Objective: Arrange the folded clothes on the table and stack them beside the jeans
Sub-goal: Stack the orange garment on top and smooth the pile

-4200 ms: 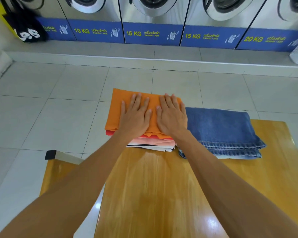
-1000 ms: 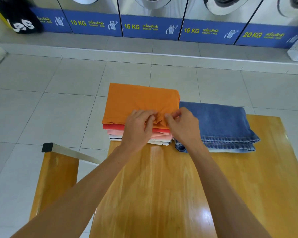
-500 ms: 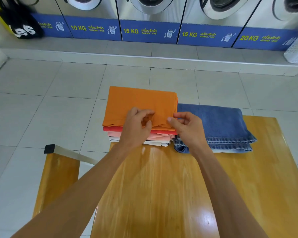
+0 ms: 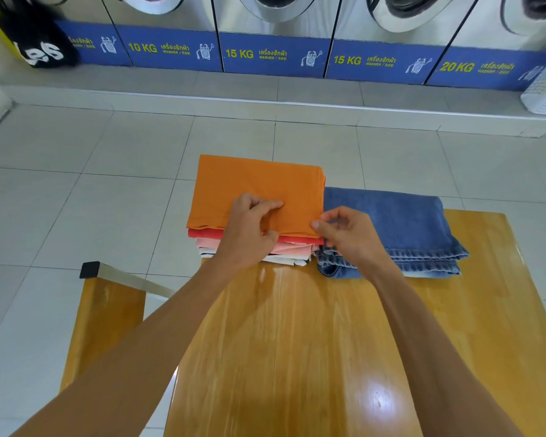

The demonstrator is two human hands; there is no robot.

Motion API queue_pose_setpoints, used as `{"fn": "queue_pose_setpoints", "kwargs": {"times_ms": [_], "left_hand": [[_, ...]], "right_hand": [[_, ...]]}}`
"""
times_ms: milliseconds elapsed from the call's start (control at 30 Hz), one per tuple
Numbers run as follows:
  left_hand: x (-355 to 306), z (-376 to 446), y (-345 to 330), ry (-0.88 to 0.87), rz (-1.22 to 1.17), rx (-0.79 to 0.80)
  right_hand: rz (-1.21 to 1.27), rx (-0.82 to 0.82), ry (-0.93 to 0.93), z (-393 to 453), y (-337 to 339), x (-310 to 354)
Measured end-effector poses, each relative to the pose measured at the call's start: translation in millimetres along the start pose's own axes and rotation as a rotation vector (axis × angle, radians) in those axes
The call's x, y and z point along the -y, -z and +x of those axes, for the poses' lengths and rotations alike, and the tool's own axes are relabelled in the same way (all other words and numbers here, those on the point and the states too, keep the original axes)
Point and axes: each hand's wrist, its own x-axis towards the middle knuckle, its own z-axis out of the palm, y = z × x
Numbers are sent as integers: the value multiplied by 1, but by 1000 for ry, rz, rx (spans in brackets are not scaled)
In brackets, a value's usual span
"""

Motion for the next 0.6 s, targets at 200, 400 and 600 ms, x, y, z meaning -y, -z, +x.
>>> {"fn": "queue_pose_setpoints", "kwargs": {"times_ms": [200, 400, 600], "left_hand": [[-15, 4, 10, 39, -67, -1], [-29, 47, 9, -35, 44, -313], [27, 52, -8, 36, 554, 13]], "right_hand": [[-201, -147, 19, 10, 17, 18], [-403, -451, 425, 58, -43, 69], [-946, -145, 367, 78, -85, 16]]}}
